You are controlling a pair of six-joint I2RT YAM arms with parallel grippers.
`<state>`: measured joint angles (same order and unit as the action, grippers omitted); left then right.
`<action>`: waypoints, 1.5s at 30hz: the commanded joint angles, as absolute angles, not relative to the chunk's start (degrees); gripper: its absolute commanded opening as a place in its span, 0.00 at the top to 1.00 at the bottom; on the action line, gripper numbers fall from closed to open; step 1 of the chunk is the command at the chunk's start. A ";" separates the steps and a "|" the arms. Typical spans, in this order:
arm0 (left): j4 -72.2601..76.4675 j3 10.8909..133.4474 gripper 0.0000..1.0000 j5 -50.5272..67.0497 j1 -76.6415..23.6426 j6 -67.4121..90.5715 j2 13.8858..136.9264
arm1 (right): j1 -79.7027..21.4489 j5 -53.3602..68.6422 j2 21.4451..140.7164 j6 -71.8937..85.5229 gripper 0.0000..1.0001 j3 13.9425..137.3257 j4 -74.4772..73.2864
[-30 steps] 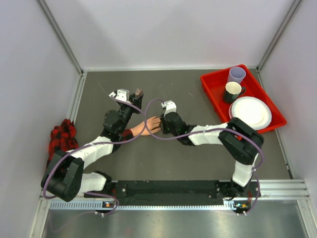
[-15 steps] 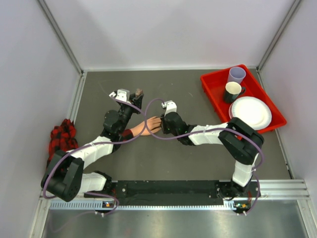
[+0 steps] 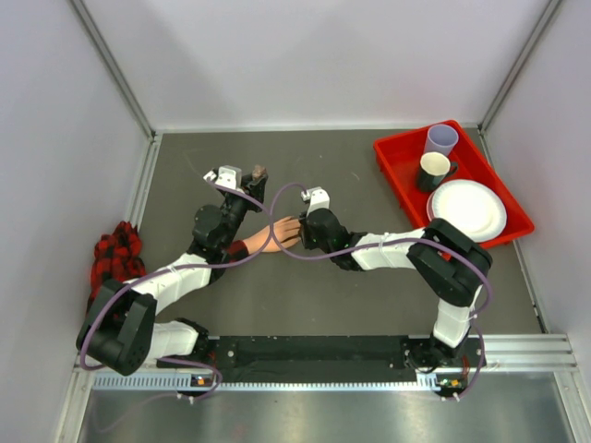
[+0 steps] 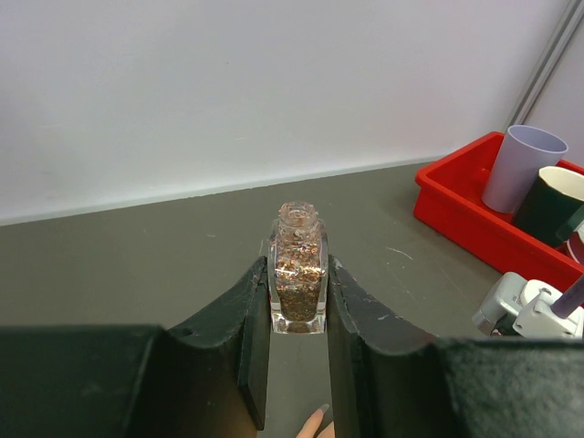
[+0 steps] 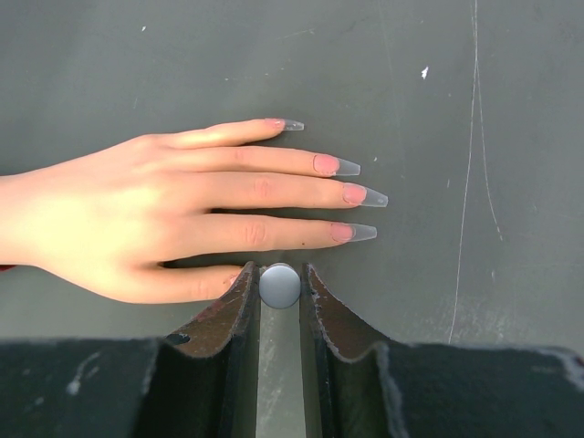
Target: Paint the nails
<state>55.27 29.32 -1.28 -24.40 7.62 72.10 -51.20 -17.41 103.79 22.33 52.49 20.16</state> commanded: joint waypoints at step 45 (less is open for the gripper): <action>58.01 28.65 1.00 -0.26 -23.64 8.70 69.70 | -53.70 -16.70 103.53 21.36 1.00 55.28 23.56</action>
